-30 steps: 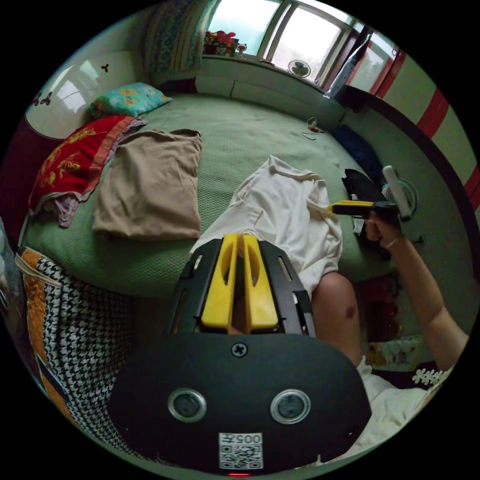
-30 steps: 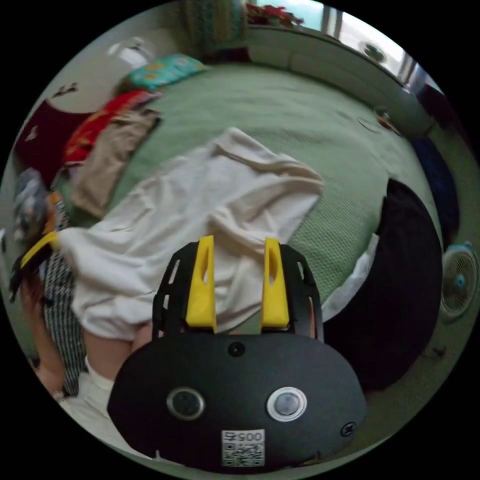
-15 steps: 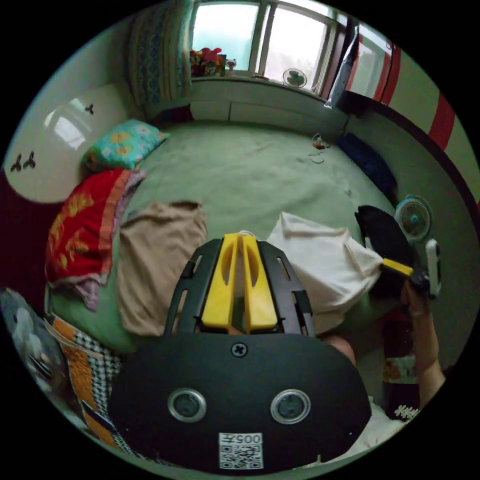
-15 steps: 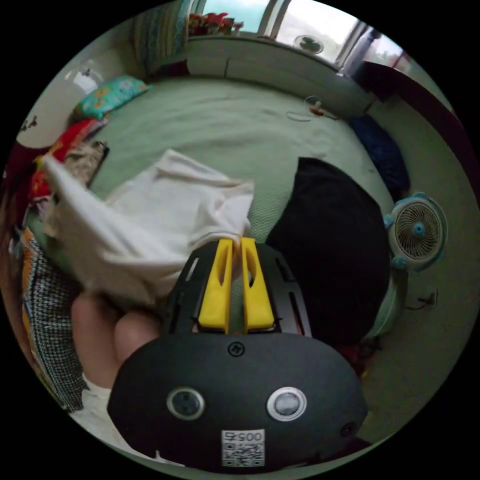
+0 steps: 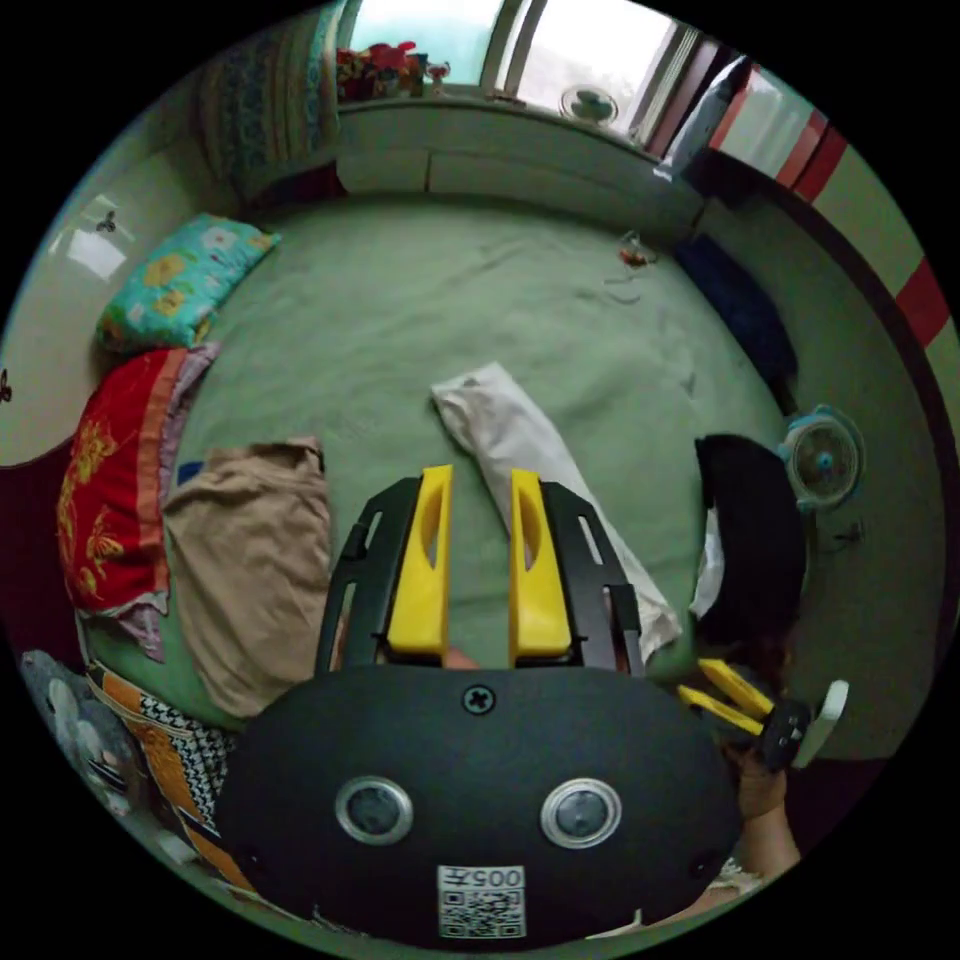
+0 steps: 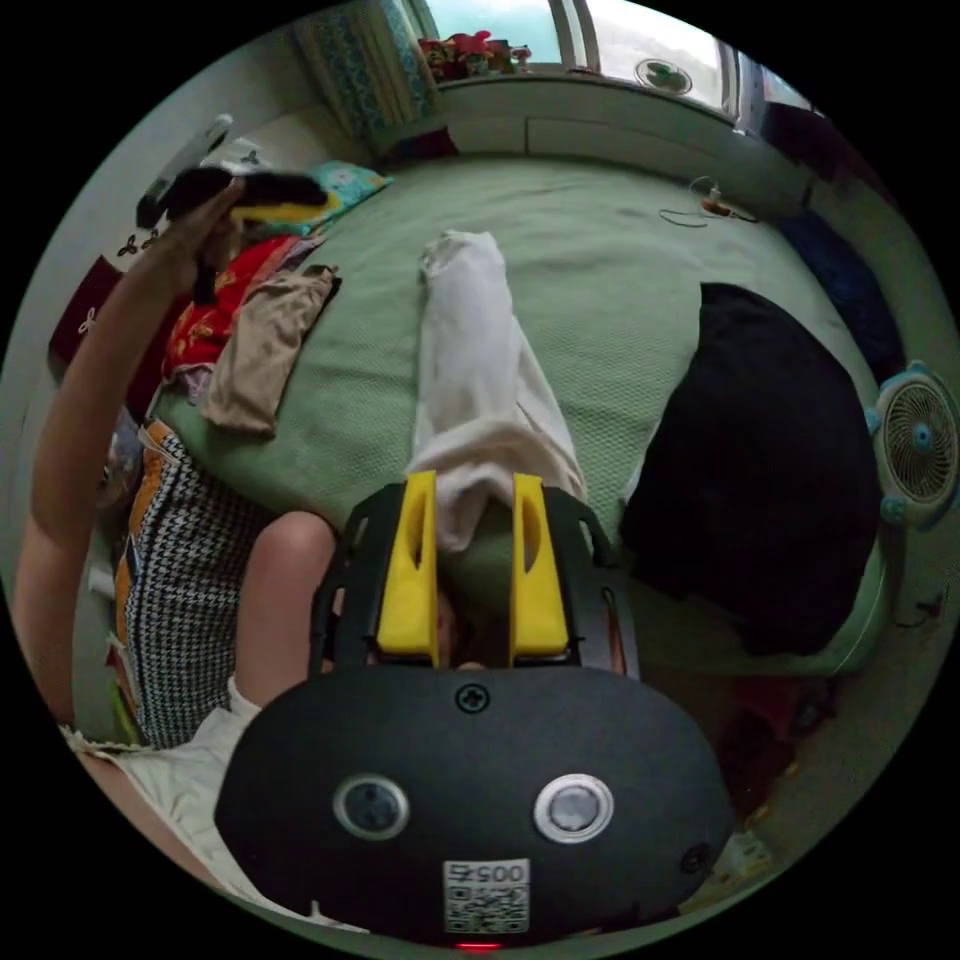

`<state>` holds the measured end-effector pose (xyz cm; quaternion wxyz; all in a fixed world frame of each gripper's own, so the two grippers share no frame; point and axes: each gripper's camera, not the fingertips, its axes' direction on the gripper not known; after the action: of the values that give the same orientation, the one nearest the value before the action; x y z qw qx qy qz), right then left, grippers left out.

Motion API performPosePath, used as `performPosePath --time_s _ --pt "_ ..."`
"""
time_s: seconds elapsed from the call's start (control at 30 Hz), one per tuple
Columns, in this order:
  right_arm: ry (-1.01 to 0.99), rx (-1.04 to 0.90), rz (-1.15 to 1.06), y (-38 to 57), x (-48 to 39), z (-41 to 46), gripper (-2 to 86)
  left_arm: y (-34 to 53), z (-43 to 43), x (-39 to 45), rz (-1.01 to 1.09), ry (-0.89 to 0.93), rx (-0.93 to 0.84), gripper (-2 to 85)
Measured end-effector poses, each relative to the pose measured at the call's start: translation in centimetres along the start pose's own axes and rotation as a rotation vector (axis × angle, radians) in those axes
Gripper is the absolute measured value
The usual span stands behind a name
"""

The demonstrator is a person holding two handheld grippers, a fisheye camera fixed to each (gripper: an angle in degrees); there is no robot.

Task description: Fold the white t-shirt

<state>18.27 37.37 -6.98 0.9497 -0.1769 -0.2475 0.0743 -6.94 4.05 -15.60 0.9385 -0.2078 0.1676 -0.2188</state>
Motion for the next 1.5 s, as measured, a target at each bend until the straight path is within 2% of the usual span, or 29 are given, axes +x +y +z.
performPosePath --time_s 0.13,0.23,0.33,0.4,0.57,0.6,0.67,0.77,1.03,1.27,1.4,1.5 --pt "0.027 0.049 0.033 1.0 2.8 -0.4 7.8 3.6 5.6 1.4 0.093 0.096 -0.156 11.4" --pt "0.047 -0.007 0.075 0.8 5.2 1.0 8.7 6.4 8.4 3.1 0.151 0.22 -0.254 13.0" --pt "0.063 -0.064 0.084 0.6 6.4 3.5 9.8 8.0 9.3 5.2 0.206 0.347 -0.287 13.7" --pt "0.088 -0.086 0.072 0.4 6.5 5.0 9.9 8.4 9.3 6.5 0.248 0.369 -0.28 14.2" --pt "0.093 -0.136 0.102 0.0 6.7 7.7 8.9 7.9 11.1 8.2 0.255 0.248 -0.291 15.2" --pt "0.095 -0.131 0.105 -0.1 6.7 7.7 8.3 7.6 11.8 8.3 0.241 0.261 -0.297 14.5" --pt "0.083 -0.098 0.102 -0.1 6.4 7.1 0.8 7.3 12.5 8.7 0.249 0.236 -0.294 12.7" --pt "0.041 -0.044 0.112 0.1 6.4 5.3 -0.9 7.1 11.7 8.5 0.247 0.246 -0.251 6.5" --pt "-0.049 0.191 0.026 0.3 3.3 -4.0 -1.3 5.4 -0.1 4.6 0.293 0.098 0.023 1.5" --pt "-0.062 0.341 -0.144 1.2 -4.2 -13.0 -1.3 7.1 -8.4 5.3 0.415 -0.105 0.138 1.4" --pt "-0.025 0.262 -0.205 1.8 -6.8 -12.8 -1.2 8.7 -5.8 5.4 0.448 -0.148 0.051 2.6" --pt "-0.019 0.084 -0.217 1.6 -7.7 -8.9 -0.6 9.1 -0.8 4.1 0.413 -0.127 -0.065 6.1"
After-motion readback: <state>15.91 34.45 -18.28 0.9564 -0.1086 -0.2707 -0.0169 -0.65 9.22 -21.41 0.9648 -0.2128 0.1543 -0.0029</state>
